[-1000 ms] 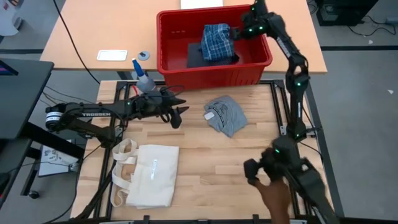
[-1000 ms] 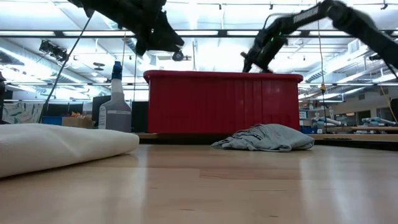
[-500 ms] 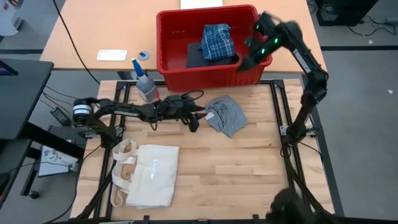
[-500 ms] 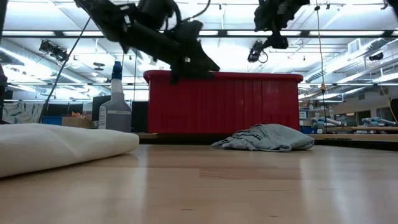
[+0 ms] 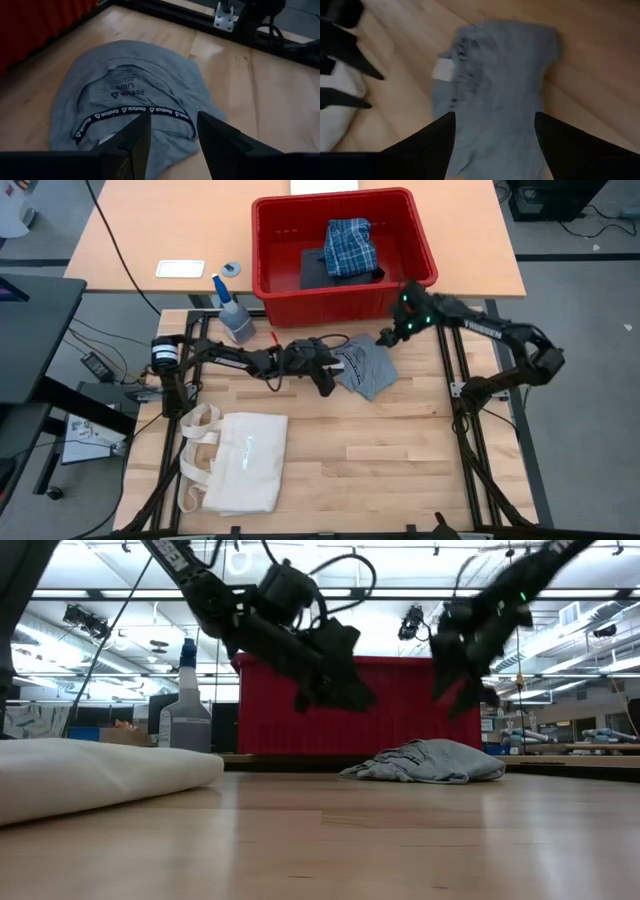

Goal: Fold laundry
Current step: Put the folded gray shirt into the red bin

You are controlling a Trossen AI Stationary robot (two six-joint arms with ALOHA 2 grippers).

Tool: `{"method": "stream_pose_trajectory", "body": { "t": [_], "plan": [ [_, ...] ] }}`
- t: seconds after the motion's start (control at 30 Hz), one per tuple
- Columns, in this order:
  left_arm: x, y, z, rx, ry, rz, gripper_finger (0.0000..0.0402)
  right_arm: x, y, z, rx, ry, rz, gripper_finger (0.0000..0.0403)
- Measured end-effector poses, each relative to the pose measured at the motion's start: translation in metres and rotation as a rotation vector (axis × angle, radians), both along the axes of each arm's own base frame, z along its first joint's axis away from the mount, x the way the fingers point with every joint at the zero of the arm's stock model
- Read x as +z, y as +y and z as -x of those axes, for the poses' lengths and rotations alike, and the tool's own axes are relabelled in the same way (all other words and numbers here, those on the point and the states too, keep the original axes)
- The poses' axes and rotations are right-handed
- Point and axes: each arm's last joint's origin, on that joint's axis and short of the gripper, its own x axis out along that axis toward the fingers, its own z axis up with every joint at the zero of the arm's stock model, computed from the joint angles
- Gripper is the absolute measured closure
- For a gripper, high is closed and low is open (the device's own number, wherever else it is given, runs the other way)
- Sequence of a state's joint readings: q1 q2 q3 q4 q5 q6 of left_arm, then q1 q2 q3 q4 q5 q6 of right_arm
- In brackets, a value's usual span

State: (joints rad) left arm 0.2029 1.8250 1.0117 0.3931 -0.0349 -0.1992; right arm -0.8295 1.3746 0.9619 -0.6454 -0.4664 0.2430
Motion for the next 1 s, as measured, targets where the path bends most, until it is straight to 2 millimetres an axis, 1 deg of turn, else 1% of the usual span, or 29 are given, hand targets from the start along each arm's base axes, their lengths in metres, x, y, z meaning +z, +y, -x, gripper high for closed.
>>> {"method": "stream_pose_trajectory", "body": {
  "t": [0.1, 0.2, 0.23, 0.4, 0.5, 0.63, 0.7, 0.9, 1.0],
  "plan": [
    [-0.009, 0.003, -0.01, 0.001, 0.016, 0.004, 0.0237, -0.037, 0.003, 0.005, -0.026, -0.027, -0.017, 0.0114],
    [-0.02, 0.004, -0.018, 0.002, 0.04, 0.012, 0.0237, -0.059, 0.003, 0.009, -0.051, -0.034, -0.029, 0.0087],
    [-0.023, 0.005, -0.02, 0.004, 0.043, 0.019, 0.0237, -0.064, 0.002, 0.01, -0.056, -0.034, -0.027, 0.0077],
    [-0.039, 0.007, -0.03, 0.013, 0.072, 0.044, 0.0237, -0.074, -0.007, 0.01, -0.11, -0.006, 0.066, 0.0024],
    [-0.051, 0.007, -0.033, 0.015, 0.098, 0.052, 0.0237, -0.085, -0.009, 0.007, -0.118, -0.025, 0.048, 0.0006],
    [-0.063, 0.007, -0.033, 0.026, 0.131, 0.081, 0.0237, -0.103, -0.003, -0.002, -0.07, -0.042, -0.065, 0.0017],
    [-0.066, 0.007, -0.033, 0.027, 0.138, 0.086, 0.0237, -0.109, 0.001, -0.008, -0.033, -0.046, -0.09, 0.0024],
    [-0.067, 0.007, -0.032, 0.026, 0.155, 0.09, 0.0237, -0.115, 0.016, -0.031, 0.016, -0.061, -0.093, 0.0043],
    [-0.069, 0.007, -0.031, 0.026, 0.17, 0.093, 0.0237, -0.114, 0.02, -0.038, 0.001, -0.071, -0.084, 0.0072]
  ]
}}
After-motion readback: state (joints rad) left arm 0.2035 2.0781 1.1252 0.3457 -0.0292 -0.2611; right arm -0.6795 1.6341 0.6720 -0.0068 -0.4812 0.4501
